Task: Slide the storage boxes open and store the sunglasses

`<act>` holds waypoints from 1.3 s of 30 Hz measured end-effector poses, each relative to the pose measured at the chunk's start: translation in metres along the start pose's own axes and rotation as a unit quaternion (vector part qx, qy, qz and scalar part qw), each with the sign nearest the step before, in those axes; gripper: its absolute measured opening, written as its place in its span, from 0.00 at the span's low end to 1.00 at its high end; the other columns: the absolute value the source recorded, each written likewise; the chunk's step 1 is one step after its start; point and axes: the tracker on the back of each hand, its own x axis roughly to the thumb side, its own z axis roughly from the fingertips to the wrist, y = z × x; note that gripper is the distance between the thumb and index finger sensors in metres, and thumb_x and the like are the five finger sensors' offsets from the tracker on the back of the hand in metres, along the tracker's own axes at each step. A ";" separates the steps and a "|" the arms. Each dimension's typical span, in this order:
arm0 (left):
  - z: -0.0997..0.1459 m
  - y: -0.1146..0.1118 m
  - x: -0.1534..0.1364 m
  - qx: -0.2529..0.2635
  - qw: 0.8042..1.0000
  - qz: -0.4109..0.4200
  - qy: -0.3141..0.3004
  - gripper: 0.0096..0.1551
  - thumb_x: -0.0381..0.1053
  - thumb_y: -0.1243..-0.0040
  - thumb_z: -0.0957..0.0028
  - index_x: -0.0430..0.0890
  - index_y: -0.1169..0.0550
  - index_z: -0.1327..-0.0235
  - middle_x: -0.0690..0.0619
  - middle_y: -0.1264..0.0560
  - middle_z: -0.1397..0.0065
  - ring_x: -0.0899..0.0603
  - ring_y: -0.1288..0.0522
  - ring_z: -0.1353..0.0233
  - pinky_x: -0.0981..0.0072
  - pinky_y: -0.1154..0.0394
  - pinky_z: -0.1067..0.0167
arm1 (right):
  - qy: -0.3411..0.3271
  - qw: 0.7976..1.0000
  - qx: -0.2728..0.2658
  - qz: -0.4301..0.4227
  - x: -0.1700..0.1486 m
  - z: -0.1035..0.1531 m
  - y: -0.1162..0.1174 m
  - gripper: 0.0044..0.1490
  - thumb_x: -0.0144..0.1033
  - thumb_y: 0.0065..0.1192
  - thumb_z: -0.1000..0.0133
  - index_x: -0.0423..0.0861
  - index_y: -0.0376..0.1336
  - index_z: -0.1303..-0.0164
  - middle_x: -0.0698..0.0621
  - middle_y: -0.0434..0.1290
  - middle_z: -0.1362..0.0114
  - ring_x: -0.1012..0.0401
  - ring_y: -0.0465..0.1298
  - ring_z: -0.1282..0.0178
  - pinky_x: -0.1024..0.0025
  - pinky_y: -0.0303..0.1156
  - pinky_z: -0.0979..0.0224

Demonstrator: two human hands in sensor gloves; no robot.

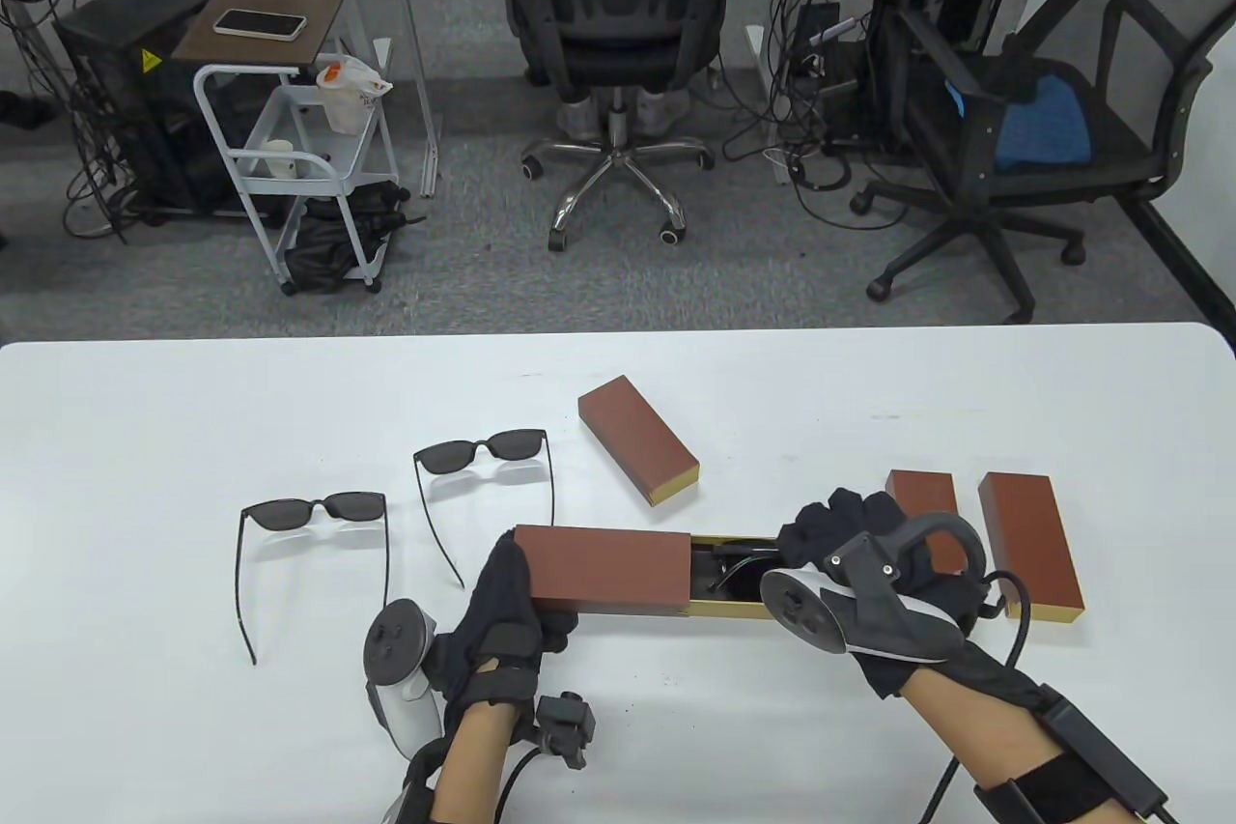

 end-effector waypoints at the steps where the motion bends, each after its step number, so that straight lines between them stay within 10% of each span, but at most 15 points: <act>1: 0.000 -0.001 0.000 -0.003 1.000 -0.003 -0.001 0.43 0.68 0.63 0.35 0.45 0.44 0.14 0.42 0.24 0.37 0.44 0.19 0.50 0.50 0.22 0.52 | 0.000 1.000 0.000 -0.002 0.001 0.000 0.000 0.22 0.40 0.77 0.61 0.54 0.77 0.56 0.46 0.81 0.47 0.49 0.79 0.52 0.50 0.75 0.45; 39: 0.000 -0.016 -0.004 -0.024 1.000 -0.019 0.005 0.43 0.67 0.65 0.36 0.44 0.46 0.14 0.43 0.25 0.36 0.44 0.20 0.49 0.49 0.23 0.52 | 0.058 0.984 -0.005 -0.169 0.005 -0.017 0.021 0.25 0.46 0.79 0.64 0.55 0.77 0.56 0.50 0.84 0.47 0.52 0.85 0.52 0.54 0.80 0.48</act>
